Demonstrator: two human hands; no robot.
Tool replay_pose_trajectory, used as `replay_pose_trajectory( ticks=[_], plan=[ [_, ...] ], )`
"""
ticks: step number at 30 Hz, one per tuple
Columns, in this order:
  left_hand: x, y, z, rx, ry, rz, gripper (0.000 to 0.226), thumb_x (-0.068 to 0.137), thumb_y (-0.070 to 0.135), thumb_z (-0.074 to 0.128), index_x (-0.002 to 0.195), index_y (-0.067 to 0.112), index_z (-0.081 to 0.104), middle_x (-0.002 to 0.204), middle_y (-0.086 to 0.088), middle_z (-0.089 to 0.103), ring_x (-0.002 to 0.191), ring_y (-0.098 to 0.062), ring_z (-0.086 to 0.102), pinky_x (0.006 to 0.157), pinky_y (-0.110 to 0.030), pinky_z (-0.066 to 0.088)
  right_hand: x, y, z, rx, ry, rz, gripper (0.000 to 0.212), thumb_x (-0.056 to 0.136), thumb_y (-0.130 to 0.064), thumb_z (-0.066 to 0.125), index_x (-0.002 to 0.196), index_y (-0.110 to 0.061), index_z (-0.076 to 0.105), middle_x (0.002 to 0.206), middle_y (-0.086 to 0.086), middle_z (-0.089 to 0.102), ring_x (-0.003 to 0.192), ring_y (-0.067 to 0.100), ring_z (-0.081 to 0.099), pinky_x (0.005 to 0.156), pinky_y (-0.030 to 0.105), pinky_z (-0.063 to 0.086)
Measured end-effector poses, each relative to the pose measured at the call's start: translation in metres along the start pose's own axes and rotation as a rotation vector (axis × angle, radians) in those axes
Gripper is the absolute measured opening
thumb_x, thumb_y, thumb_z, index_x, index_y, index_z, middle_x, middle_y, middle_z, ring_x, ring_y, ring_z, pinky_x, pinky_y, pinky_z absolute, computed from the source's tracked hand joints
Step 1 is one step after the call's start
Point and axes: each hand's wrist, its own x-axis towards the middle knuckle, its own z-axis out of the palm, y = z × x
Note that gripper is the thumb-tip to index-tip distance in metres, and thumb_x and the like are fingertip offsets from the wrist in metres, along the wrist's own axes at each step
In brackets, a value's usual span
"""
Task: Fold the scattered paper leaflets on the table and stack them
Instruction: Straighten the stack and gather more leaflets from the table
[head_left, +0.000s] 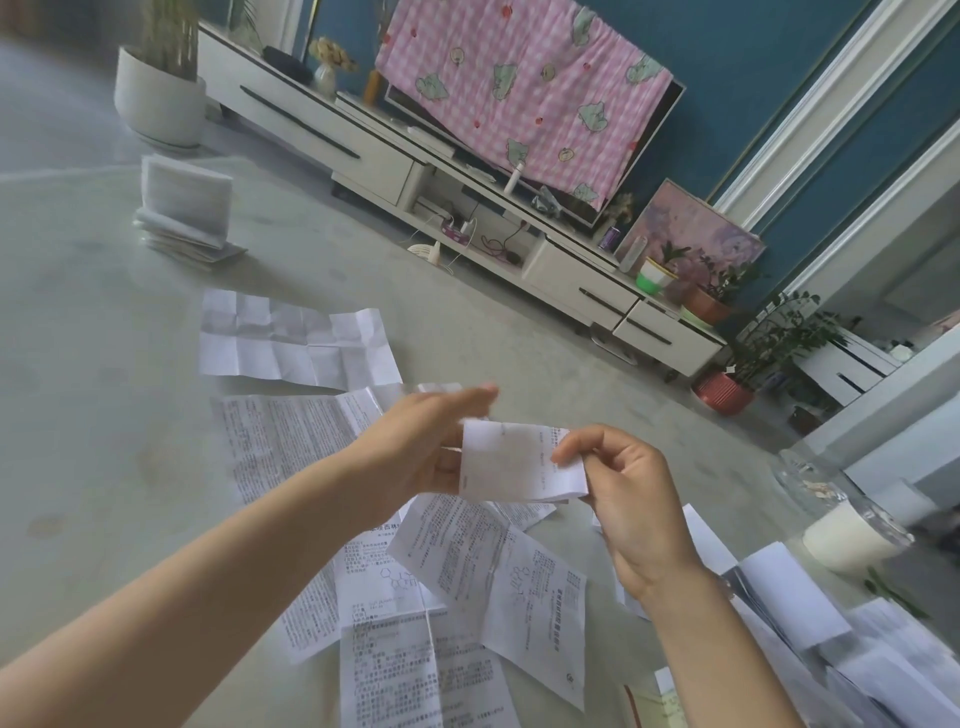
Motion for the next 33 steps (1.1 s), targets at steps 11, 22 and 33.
replay_pose_trajectory(
  ticks=[11,22,33],
  plan=[
    [-0.003,-0.013,0.002,0.352,0.069,0.083,0.012,0.086,0.0,0.06,0.08,0.009,0.063,0.081,-0.008,0.063,0.066,-0.017,0.063,0.05,-0.022,0.056,-0.017,0.01,-0.002,-0.039,-0.171,0.109,0.017,0.089,0.002,0.056,0.086,-0.008,0.068,0.085,0.007,0.064,0.067,0.019,0.063,0.058,0.021,0.054],
    [-0.002,-0.009,-0.002,0.243,0.125,0.036,0.009,0.084,-0.005,0.062,0.085,0.003,0.064,0.078,-0.01,0.073,0.058,-0.018,0.07,0.049,-0.019,0.054,-0.005,0.005,-0.064,-0.004,0.226,0.102,0.013,0.082,0.011,0.061,0.079,-0.002,0.062,0.075,0.008,0.063,0.047,0.011,0.065,0.051,0.014,0.052],
    [0.0,-0.017,0.006,0.352,0.128,0.015,0.015,0.09,0.002,0.053,0.085,0.009,0.065,0.08,-0.003,0.073,0.067,-0.012,0.067,0.058,-0.018,0.054,-0.016,0.016,-0.129,-0.037,0.165,0.339,0.013,0.085,0.007,0.054,0.093,-0.002,0.061,0.077,0.007,0.06,0.06,0.013,0.057,0.047,0.016,0.047]
  ],
)
